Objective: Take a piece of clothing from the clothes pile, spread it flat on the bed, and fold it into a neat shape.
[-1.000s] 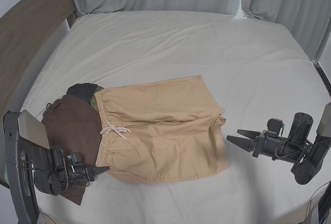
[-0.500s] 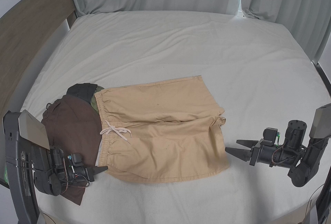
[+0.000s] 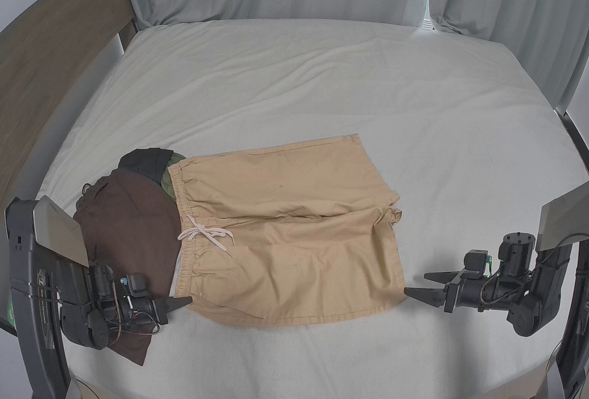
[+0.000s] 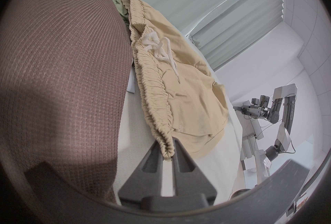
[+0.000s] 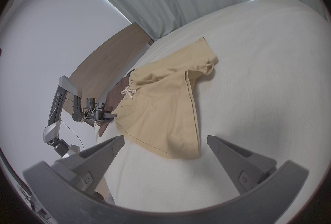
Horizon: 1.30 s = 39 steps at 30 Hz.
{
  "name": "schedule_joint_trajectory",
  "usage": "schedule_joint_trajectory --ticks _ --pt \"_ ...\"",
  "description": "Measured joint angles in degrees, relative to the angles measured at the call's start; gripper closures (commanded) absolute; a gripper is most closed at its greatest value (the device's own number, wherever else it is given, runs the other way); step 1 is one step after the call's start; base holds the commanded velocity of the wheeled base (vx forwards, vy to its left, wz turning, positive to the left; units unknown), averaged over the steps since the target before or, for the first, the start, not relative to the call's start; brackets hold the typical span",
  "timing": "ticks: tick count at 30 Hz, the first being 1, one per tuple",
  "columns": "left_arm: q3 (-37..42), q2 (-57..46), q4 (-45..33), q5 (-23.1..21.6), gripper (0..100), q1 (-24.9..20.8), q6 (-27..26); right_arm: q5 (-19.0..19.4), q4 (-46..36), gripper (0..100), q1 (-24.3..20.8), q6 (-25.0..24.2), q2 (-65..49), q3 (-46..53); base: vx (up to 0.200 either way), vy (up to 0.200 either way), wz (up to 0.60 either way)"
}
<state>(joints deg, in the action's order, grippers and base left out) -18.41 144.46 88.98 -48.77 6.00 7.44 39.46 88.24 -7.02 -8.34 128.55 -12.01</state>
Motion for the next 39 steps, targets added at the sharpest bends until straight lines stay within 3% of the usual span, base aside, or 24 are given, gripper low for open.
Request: schedule_joint_trajectory --ticks 15,39 --pt "-0.1 0.1 0.0 0.0 100 0.2 0.0 0.2 0.0 0 0.3 -0.7 9.6 -5.0 0.000 0.000 0.00" --pt "0.3 0.1 0.0 -0.1 100 0.2 -0.4 0.2 0.5 0 -4.4 -7.6 16.1 -10.6 0.000 0.000 0.00"
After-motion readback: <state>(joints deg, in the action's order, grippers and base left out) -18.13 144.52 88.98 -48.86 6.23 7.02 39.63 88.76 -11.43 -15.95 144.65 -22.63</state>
